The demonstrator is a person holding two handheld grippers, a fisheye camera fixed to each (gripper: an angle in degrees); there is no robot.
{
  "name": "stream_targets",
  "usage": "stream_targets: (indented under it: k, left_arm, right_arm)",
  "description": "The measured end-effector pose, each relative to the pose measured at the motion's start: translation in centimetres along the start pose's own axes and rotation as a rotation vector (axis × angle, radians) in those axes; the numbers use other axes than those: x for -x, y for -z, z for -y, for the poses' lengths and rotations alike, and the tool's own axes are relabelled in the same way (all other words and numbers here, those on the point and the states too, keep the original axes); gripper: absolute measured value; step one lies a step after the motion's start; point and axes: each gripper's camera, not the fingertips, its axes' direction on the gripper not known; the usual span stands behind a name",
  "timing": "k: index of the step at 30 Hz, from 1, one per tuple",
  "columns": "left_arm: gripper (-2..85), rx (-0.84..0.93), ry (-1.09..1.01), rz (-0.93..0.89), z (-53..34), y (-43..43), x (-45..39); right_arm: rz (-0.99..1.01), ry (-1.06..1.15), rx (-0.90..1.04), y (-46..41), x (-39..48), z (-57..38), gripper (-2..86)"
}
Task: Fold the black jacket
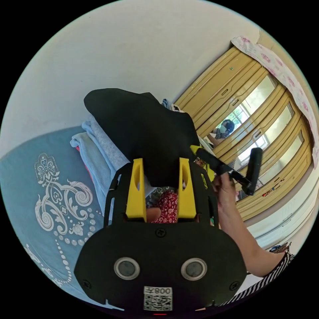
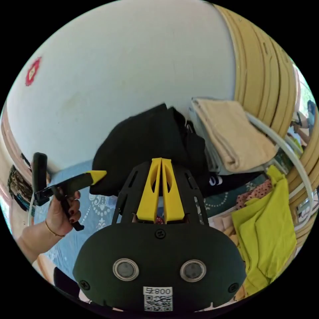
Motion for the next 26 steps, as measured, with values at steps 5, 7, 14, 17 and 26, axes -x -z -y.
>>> stream_targets:
  k: [5, 7, 14, 17, 26]
  left_arm:
    - [14.5, 0.01, -0.025, -0.027, -1.5, 1.8, 0.8]
    - [13.9, -0.055, -0.067, -0.086, -3.6, 4.5, 0.8]
    - [14.3, 0.089, -0.077, -0.107, -13.3, 10.1, 1.6]
    - [14.5, 0.193, -0.076, -0.106, -18.5, 12.6, 1.4]
    - [14.1, 0.333, 0.034, -0.147, -30.5, 20.7, -2.0]
  right_arm:
    - [0.068, -0.025, -0.027, -0.8, -0.8, -0.4, 0.3]
    - [0.088, -0.041, -0.021, -0.5, -1.3, -0.6, 0.5]
    - [0.232, -0.008, -0.168, 4.7, -2.6, -5.4, 4.4]
    - [0.246, 0.037, -0.149, 7.6, -3.5, -9.9, 8.9]
    - [0.228, -0.086, 0.212, 5.9, -7.5, -21.8, 11.8]
